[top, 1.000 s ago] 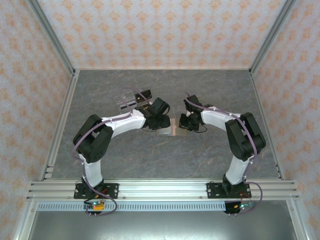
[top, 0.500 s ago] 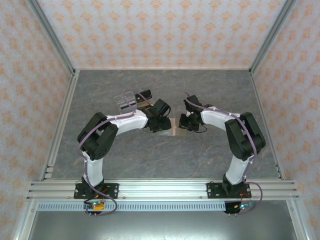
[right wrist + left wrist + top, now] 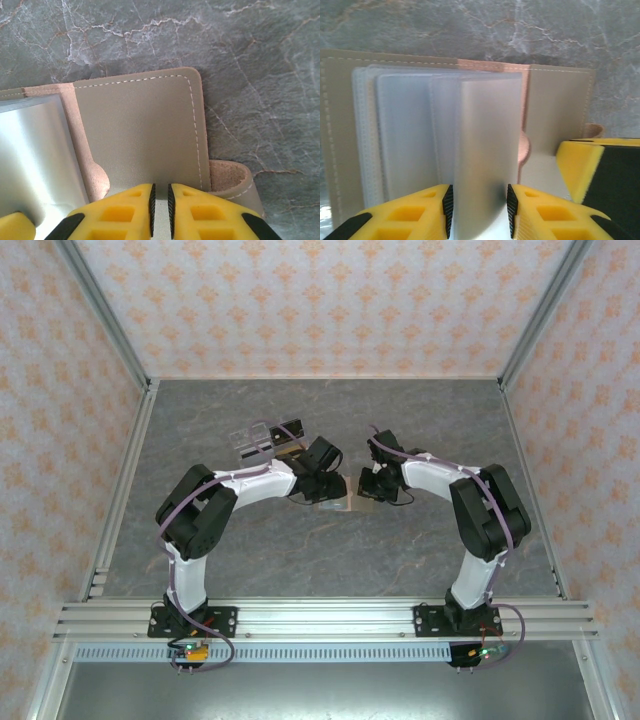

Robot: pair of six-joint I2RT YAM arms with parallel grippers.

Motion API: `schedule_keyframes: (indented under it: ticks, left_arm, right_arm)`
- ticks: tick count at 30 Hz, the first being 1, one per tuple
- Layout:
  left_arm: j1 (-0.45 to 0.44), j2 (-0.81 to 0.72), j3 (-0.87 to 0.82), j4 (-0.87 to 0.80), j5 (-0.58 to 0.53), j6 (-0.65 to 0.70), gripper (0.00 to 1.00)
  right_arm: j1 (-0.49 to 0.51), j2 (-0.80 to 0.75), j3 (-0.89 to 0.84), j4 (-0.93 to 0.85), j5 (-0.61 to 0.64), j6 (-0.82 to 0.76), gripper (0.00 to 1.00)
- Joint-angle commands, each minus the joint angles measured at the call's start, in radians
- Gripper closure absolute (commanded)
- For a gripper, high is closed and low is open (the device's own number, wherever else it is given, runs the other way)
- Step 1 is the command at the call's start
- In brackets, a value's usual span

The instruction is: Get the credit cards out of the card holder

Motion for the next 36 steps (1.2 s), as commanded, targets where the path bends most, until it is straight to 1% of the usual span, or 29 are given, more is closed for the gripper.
schedule_keyframes:
  ticks: [1,4,6,10,13,15,17,22,24,26,27,28,32,34,36]
  left_arm:
    - [0.01,0.007,-0.014,0.05,0.043,-0.007,0.63]
    - [0.011,0.007,-0.016,0.056,0.049,-0.007,0.65]
    - [0.013,0.006,-0.019,0.058,0.05,-0.009,0.69]
    - [0.017,-0.007,-0.03,0.057,0.038,-0.01,0.83]
    - [0.023,-0.018,-0.049,0.042,0.017,-0.009,0.91]
    - [0.026,-0.057,-0.063,0.022,0.008,0.0,0.97]
    - [0.028,-0.078,-0.075,0.001,-0.007,0.008,1.0]
    - [0.028,-0.114,-0.092,-0.022,-0.019,0.023,1.0]
    - [0.027,-0.123,-0.095,-0.013,-0.013,0.028,1.0]
    - [0.023,-0.127,-0.091,0.001,0.001,0.029,1.0]
    - [0.022,-0.124,-0.088,0.009,0.011,0.029,0.99]
    - [0.021,-0.118,-0.081,0.021,0.026,0.029,0.94]
    - [0.001,-0.079,-0.039,0.066,0.084,0.025,0.71]
    - [-0.007,-0.056,-0.017,0.081,0.1,0.021,0.64]
    - [-0.012,-0.035,0.002,0.091,0.11,0.016,0.6]
  right_arm:
    - [0.001,0.03,0.004,-0.021,0.031,-0.008,0.82]
    - [0.001,0.024,0.003,-0.02,0.029,-0.007,0.82]
    - [0.001,0.013,0.003,-0.019,0.031,-0.006,0.82]
    - [0.0,-0.053,-0.014,-0.01,0.045,0.006,0.81]
    - [-0.001,-0.127,-0.036,-0.004,0.071,0.021,0.77]
    - [-0.001,-0.169,-0.049,-0.005,0.092,0.028,0.72]
    - [-0.001,-0.213,-0.06,-0.014,0.123,0.034,0.69]
    - [-0.001,-0.296,-0.077,-0.051,0.225,0.047,0.63]
    - [-0.002,-0.325,-0.085,-0.05,0.239,0.051,0.61]
    - [-0.002,-0.344,-0.089,-0.047,0.226,0.046,0.6]
    - [-0.001,-0.346,-0.088,-0.045,0.215,0.045,0.6]
    - [-0.001,-0.346,-0.085,-0.045,0.204,0.044,0.6]
    - [-0.002,-0.337,-0.083,-0.035,0.17,0.048,0.6]
    - [-0.002,-0.337,-0.086,-0.029,0.162,0.053,0.6]
    - [-0.001,-0.341,-0.091,-0.023,0.16,0.054,0.6]
